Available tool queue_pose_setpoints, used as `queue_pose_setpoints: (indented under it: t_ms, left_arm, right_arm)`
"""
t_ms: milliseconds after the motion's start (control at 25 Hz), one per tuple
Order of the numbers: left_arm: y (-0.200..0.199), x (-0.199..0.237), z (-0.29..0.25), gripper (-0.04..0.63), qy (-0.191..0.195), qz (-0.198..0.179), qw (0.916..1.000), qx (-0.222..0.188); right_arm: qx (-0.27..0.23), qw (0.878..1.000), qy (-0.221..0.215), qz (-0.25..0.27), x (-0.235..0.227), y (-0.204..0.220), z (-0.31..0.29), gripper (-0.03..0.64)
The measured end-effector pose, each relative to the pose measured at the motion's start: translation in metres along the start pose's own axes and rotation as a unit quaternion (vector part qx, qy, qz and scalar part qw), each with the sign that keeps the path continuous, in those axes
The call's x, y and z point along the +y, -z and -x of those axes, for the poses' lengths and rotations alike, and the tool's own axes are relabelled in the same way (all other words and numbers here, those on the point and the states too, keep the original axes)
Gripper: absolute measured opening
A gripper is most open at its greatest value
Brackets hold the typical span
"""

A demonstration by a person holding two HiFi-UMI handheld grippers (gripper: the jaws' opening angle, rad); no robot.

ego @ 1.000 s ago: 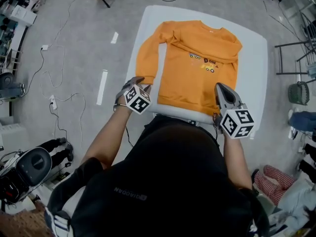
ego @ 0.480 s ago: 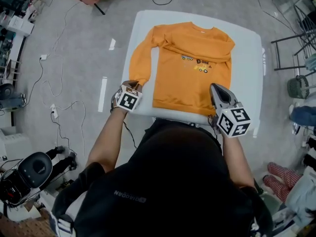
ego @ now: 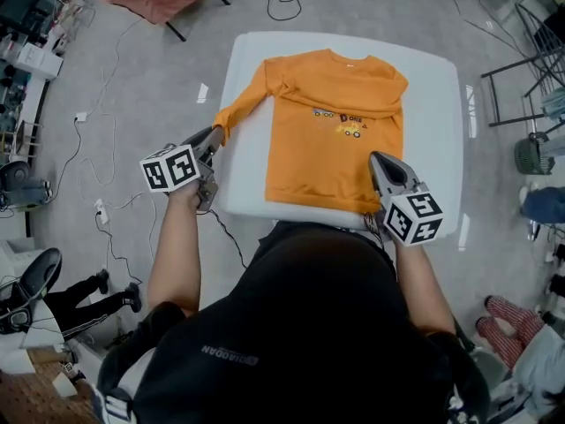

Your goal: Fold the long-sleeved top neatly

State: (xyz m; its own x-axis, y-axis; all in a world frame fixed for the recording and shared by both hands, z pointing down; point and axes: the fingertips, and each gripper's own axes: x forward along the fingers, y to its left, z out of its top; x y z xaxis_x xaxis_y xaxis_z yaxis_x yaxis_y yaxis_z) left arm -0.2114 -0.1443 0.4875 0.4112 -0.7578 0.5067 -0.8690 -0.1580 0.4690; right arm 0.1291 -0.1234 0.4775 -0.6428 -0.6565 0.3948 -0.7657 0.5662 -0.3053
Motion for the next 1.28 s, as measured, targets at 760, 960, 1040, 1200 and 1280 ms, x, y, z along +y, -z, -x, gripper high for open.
queue_pose_setpoints:
  t_ms: [760, 960, 1040, 1200, 1280]
  left_arm:
    - [-0.138, -0.192, -0.058, 0.021, 0.124, -0.015, 0.9903, -0.061]
    - [-0.119, -0.234, -0.116, 0.021, 0.118, -0.031, 0.992, -0.033]
    - [-0.11, -0.245, -0.14, 0.021, 0.107, -0.039, 0.9931, -0.024]
    - [-0.081, -0.261, -0.194, 0.021, 0.079, -0.064, 0.9947, 0.015]
    - [-0.065, -0.268, -0.217, 0.021, 0.071, -0.067, 0.9946, 0.035]
  right_arm:
    - [-0.023, 1.0, -0.003, -0.003, -0.032, -0.01, 0.029, 0.006]
    - [-0.031, 0.999, 0.004, -0.007, -0.043, -0.008, 0.044, 0.006]
    - [-0.033, 0.999, 0.007, -0.008, -0.047, -0.007, 0.049, 0.006]
    - [-0.032, 0.999, 0.017, -0.016, -0.062, -0.001, 0.06, 0.006]
    - [-0.03, 0.999, 0.023, -0.02, -0.07, 0.003, 0.066, 0.006]
